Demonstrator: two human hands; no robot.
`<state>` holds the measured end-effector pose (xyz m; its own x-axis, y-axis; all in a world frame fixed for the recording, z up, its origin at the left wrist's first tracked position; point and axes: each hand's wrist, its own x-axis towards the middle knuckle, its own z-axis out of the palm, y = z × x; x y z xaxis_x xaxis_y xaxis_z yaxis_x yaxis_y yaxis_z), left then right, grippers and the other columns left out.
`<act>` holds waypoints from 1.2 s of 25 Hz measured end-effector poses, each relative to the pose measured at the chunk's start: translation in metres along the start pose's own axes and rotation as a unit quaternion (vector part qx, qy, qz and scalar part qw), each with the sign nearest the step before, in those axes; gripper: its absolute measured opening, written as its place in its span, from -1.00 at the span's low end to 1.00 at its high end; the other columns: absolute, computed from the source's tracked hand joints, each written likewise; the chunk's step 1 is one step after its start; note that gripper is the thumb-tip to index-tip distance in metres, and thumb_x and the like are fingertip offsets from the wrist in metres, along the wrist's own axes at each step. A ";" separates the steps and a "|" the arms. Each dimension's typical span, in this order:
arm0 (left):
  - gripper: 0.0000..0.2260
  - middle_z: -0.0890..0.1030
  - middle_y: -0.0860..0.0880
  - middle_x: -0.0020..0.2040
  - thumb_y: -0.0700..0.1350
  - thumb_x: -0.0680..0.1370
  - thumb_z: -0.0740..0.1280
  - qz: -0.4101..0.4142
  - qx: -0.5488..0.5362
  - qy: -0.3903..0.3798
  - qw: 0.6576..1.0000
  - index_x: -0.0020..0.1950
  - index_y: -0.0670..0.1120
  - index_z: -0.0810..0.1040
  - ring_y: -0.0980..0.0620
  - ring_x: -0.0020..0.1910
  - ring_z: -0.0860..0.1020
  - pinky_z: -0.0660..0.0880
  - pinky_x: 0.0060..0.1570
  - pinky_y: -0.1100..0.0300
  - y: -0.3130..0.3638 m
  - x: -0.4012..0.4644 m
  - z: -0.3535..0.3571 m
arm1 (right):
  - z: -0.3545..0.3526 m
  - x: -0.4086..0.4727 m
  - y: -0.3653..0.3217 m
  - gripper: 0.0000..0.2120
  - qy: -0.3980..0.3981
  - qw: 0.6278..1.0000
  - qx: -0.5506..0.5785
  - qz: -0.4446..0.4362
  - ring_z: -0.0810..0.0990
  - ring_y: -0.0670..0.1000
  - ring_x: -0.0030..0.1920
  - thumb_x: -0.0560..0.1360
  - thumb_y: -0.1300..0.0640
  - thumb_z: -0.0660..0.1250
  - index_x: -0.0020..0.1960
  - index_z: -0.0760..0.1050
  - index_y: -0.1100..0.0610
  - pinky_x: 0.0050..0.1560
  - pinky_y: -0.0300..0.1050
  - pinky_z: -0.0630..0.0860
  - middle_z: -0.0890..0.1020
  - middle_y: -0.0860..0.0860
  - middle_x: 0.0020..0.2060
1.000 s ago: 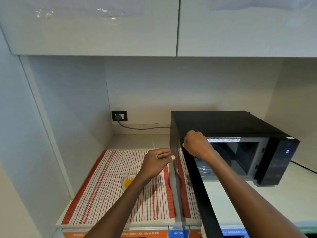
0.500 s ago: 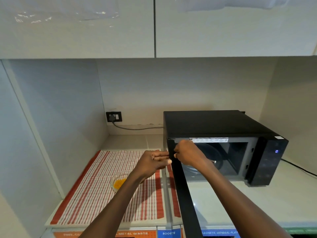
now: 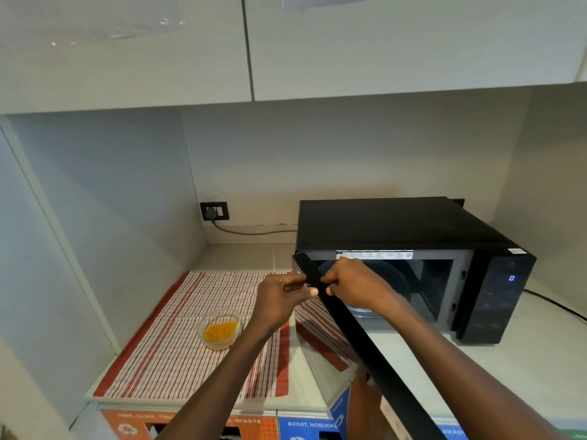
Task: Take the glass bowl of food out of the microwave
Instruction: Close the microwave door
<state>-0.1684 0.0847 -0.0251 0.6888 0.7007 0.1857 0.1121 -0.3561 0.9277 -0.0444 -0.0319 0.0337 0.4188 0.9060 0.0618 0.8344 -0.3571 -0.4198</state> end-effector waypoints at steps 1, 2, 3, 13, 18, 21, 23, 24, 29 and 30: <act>-0.53 0.65 -0.13 0.24 -0.10 0.41 0.54 0.006 0.026 0.018 0.999 0.30 -0.14 0.59 -0.01 0.20 0.63 0.56 0.20 0.14 0.004 -0.001 0.006 | -0.005 -0.004 0.006 -0.75 -0.008 1.000 0.002 -0.008 0.64 0.01 -0.05 0.52 0.23 0.31 0.17 0.62 0.16 -0.07 -0.15 0.54 0.69 0.08 0.02; -0.53 0.63 -0.12 0.28 -0.09 0.42 0.53 0.010 0.048 0.030 0.998 0.31 -0.11 0.58 -0.03 0.25 0.60 0.53 0.24 0.11 0.008 -0.002 0.012 | -0.010 -0.008 0.013 -0.76 -0.018 1.000 0.000 -0.018 0.64 0.01 -0.04 0.52 0.23 0.31 0.15 0.63 0.14 -0.04 -0.12 0.57 0.69 0.07 0.01; -0.53 0.59 -0.12 0.33 -0.09 0.43 0.52 0.015 0.065 0.035 0.997 0.32 -0.10 0.57 -0.05 0.32 0.56 0.50 0.30 0.06 0.011 -0.002 0.016 | -0.015 -0.012 0.018 -0.77 -0.027 0.999 -0.003 -0.029 0.64 0.00 -0.04 0.51 0.22 0.31 0.13 0.65 0.13 -0.02 -0.09 0.58 0.70 0.06 -0.01; -0.67 0.35 -0.03 0.53 -0.10 0.61 0.29 0.089 0.220 -0.039 0.971 0.39 -0.02 0.49 -0.02 0.58 0.17 0.14 0.52 0.03 0.018 0.014 0.052 | -0.040 -0.036 0.079 -0.74 -0.046 0.996 -0.005 -0.076 0.67 -0.05 -0.03 0.51 0.14 0.35 0.18 0.61 0.06 0.04 -0.06 0.61 0.72 -0.04 0.04; -0.65 0.34 0.02 0.53 -0.08 0.65 0.20 0.121 0.307 -0.056 0.942 0.45 0.01 0.42 -0.03 0.58 0.15 0.14 0.56 -0.07 0.018 0.028 0.066 | -0.045 -0.044 0.112 -0.70 -0.003 0.997 0.007 -0.079 0.61 -0.08 0.16 0.50 0.11 0.37 0.23 0.58 0.09 0.09 -0.31 0.43 0.66 -0.02 0.18; -0.63 0.29 0.05 0.55 -0.07 0.66 0.17 0.118 0.358 -0.050 0.925 0.48 0.04 0.36 -0.06 0.59 0.15 0.13 0.56 -0.07 0.019 0.036 0.077 | -0.050 -0.045 0.134 -0.65 0.001 0.997 0.000 -0.071 0.57 -0.05 0.24 0.51 0.07 0.37 0.27 0.54 0.12 0.19 -0.26 0.42 0.60 0.01 0.27; -0.61 0.26 0.04 0.57 -0.06 0.66 0.17 0.101 0.373 -0.038 0.922 0.50 0.06 0.34 -0.10 0.58 0.15 0.15 0.55 -0.11 0.019 0.041 0.085 | -0.053 -0.046 0.149 -0.61 0.005 0.998 -0.009 -0.064 0.54 -0.04 0.28 0.50 0.07 0.38 0.31 0.51 0.11 0.24 -0.22 0.40 0.57 0.00 0.30; -0.60 0.26 0.02 0.57 -0.06 0.66 0.18 0.096 0.378 -0.033 0.920 0.51 0.06 0.33 -0.11 0.58 0.16 0.16 0.54 -0.12 0.018 0.043 0.088 | -0.055 -0.046 0.156 -0.60 0.009 0.998 -0.010 -0.059 0.52 -0.03 0.30 0.50 0.07 0.38 0.32 0.50 0.10 0.28 -0.18 0.40 0.56 0.00 0.31; -0.61 0.33 -0.01 0.54 -0.11 0.65 0.22 0.130 0.388 0.006 0.912 0.49 0.00 0.36 -0.06 0.54 0.27 0.15 0.51 0.03 0.021 0.051 0.100 | -0.060 -0.049 0.190 -0.56 0.041 0.998 -0.020 -0.042 0.47 0.01 0.36 0.50 0.12 0.38 0.37 0.44 0.06 0.36 -0.04 0.39 0.51 0.00 0.36; -0.61 0.34 -0.01 0.53 -0.11 0.64 0.22 0.133 0.390 0.011 0.911 0.49 -0.01 0.36 -0.04 0.54 0.28 0.15 0.51 0.05 0.021 0.052 0.101 | -0.060 -0.049 0.197 -0.55 0.054 0.998 -0.022 -0.038 0.47 0.02 0.36 0.50 0.12 0.38 0.38 0.43 0.05 0.35 -0.04 0.41 0.51 0.01 0.36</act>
<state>-0.0579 0.0512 -0.0286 0.7526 0.5342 0.3849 0.4236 -0.8404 0.3382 0.1207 -0.1607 0.0026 0.3873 0.9023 0.1894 0.8795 -0.3000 -0.3693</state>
